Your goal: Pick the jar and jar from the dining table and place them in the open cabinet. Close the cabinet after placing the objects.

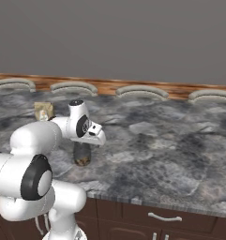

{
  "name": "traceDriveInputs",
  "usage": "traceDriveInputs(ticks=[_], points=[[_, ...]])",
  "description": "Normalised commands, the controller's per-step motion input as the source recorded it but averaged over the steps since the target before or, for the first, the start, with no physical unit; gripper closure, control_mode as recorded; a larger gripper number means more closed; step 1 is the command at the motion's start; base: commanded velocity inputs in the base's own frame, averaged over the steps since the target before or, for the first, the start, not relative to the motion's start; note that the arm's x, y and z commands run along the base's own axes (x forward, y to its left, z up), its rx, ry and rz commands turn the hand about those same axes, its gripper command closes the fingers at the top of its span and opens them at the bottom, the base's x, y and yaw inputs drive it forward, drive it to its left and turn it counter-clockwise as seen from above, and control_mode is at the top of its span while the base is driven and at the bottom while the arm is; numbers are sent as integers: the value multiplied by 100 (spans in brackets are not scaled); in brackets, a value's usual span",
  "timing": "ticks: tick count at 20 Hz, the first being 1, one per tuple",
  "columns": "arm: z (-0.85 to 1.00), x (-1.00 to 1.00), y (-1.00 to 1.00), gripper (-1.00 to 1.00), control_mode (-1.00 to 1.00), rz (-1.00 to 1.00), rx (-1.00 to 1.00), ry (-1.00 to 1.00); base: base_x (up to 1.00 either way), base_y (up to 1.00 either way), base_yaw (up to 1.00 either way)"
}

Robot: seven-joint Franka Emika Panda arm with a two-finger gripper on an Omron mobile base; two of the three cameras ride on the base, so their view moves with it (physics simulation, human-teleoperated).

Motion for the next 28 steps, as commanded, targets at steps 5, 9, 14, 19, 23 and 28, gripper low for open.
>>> traceDriveInputs(ticks=[5, 9, 14, 19, 23, 28], points=[[-22, -10, 0, 100, -100, 0, -1, 2, 0, 0, 0], [-25, -27, 1, 100, -100, 0, -2, 0, 0, 0, 0], [-24, -29, 1, 100, -100, 0, -2, 0, 0, 0, 0], [-24, -24, 0, 100, -100, 0, -2, 0, 0, 0, 0], [-1, -16, 1, 100, -100, 0, 0, 0, 0, 0, 0], [37, -26, 7, 100, -100, 0, 3, 0, 0, 0, 0]])
